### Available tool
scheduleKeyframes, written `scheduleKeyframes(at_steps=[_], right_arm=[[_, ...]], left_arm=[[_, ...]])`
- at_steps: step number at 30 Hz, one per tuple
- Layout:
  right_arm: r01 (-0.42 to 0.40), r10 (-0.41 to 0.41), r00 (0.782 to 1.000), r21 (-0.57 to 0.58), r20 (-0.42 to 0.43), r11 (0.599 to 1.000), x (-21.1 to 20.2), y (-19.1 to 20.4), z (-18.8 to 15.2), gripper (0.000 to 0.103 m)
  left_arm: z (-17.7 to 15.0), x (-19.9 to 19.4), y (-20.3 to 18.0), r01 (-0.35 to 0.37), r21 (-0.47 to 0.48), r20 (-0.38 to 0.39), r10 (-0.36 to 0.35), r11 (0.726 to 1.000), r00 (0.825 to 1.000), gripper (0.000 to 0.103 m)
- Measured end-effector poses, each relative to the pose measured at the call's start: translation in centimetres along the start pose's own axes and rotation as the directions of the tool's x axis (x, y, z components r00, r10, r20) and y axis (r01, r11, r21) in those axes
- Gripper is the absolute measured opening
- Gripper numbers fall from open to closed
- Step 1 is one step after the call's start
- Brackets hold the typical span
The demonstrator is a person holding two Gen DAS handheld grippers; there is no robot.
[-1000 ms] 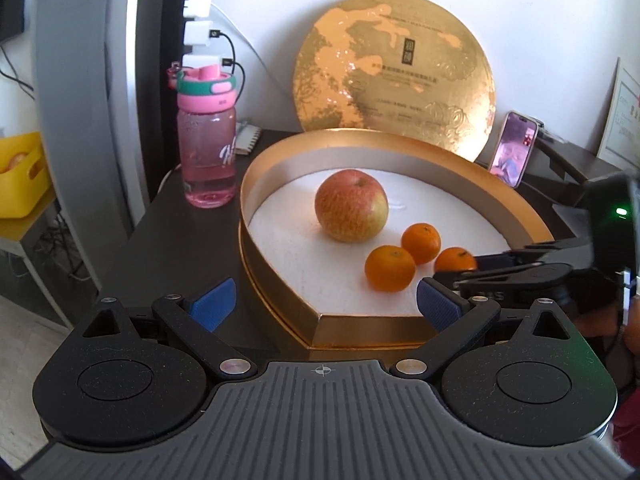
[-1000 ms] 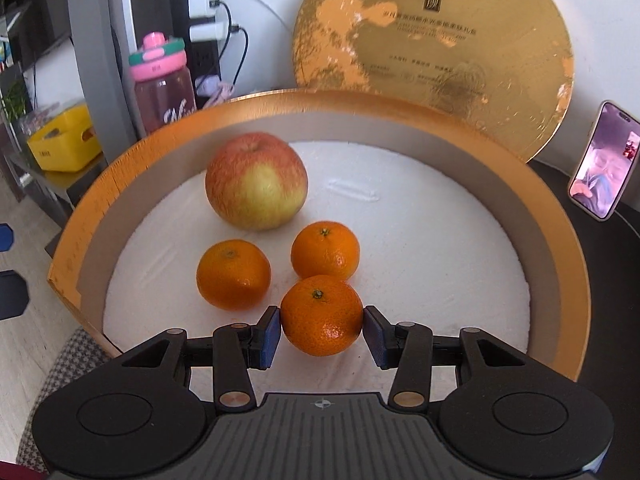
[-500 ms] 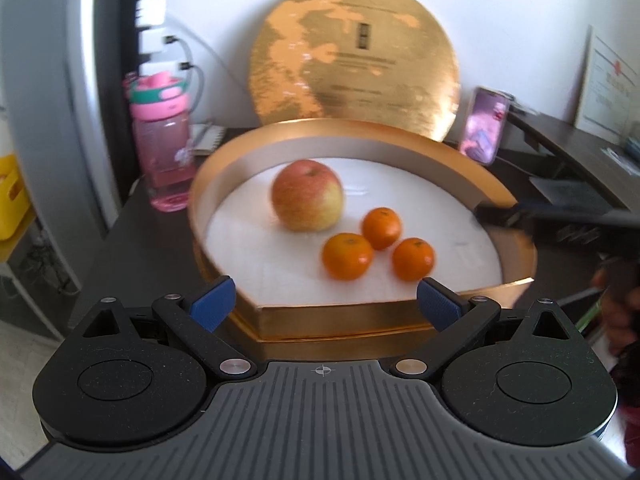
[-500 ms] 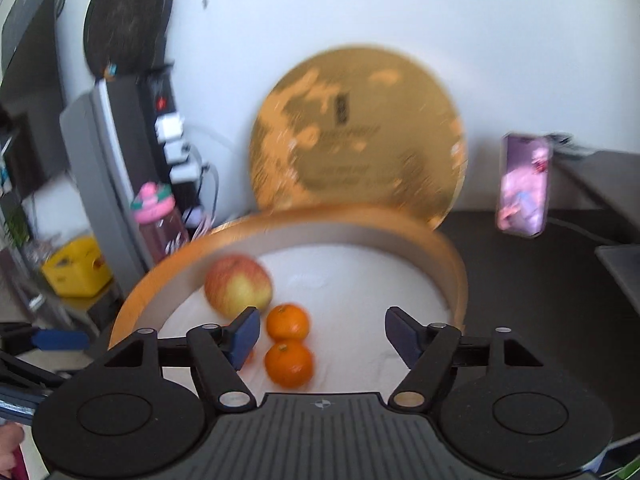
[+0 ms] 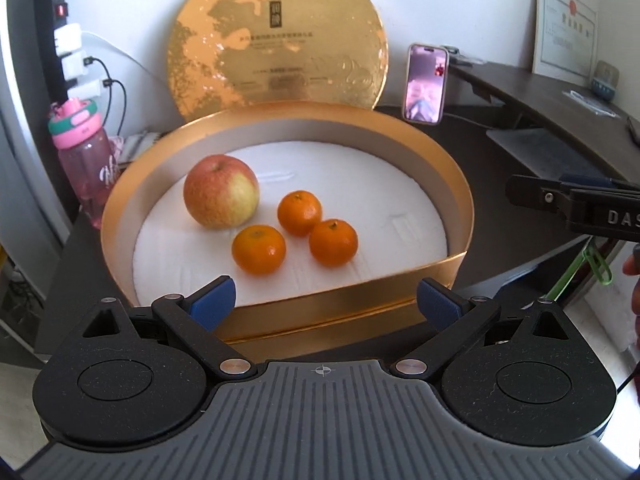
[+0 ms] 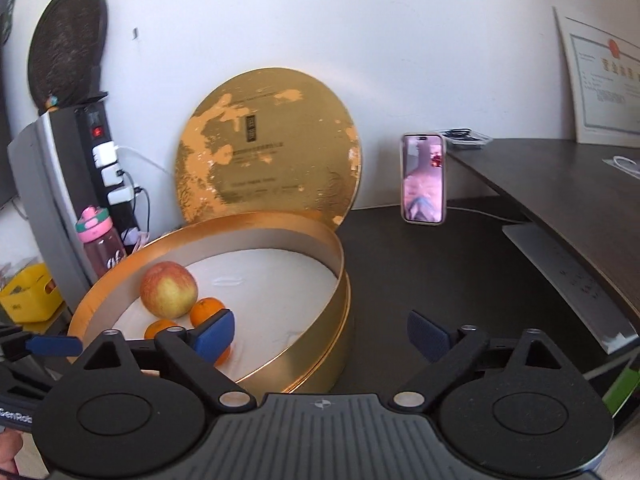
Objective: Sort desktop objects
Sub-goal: 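Withdraw the open right gripper from the box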
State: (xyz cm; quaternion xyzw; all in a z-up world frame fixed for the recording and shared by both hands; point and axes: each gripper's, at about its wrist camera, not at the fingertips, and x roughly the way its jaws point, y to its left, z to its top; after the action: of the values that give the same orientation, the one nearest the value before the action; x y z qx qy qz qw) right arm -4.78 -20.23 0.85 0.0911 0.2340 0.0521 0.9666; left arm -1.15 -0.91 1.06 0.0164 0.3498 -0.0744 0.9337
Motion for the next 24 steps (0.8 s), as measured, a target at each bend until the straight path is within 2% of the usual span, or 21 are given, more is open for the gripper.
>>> scheduleKeyframes(at_steps=[3, 7, 14, 19, 24], right_arm=[[-0.017, 0.017, 1.0, -0.002, 0.006, 1.0, 0.0, 0.0, -0.3, 0.099], [-0.029, 0.029, 0.999, -0.005, -0.014, 1.0, 0.4, 0.5, -0.6, 0.1], [-0.053, 0.052, 0.999, -0.052, -0.012, 0.997, 0.1, 2.3, -0.7, 0.103], [-0.064, 0.064, 0.998, -0.092, -0.011, 0.994, 0.2, 3.3, -0.9, 0.102], [-0.061, 0.061, 0.998, -0.085, -0.005, 0.995, 0.3, 3.5, -0.7, 0.102]], left_arm=[[-0.3, -0.6, 0.4, 0.005, -0.004, 0.025, -0.005, 1.0, 1.0, 0.101], [-0.3, 0.3, 0.7, -0.009, -0.025, -0.028, 0.008, 1.0, 1.0, 0.101], [-0.7, 1.0, 1.2, -0.071, -0.024, -0.073, 0.069, 0.997, 0.995, 0.103], [-1.1, 0.4, 2.0, -0.074, -0.046, -0.058, 0.072, 0.996, 0.996, 0.103], [-1.1, 0.7, 2.6, -0.074, -0.051, -0.06, 0.071, 0.996, 0.996, 0.103]])
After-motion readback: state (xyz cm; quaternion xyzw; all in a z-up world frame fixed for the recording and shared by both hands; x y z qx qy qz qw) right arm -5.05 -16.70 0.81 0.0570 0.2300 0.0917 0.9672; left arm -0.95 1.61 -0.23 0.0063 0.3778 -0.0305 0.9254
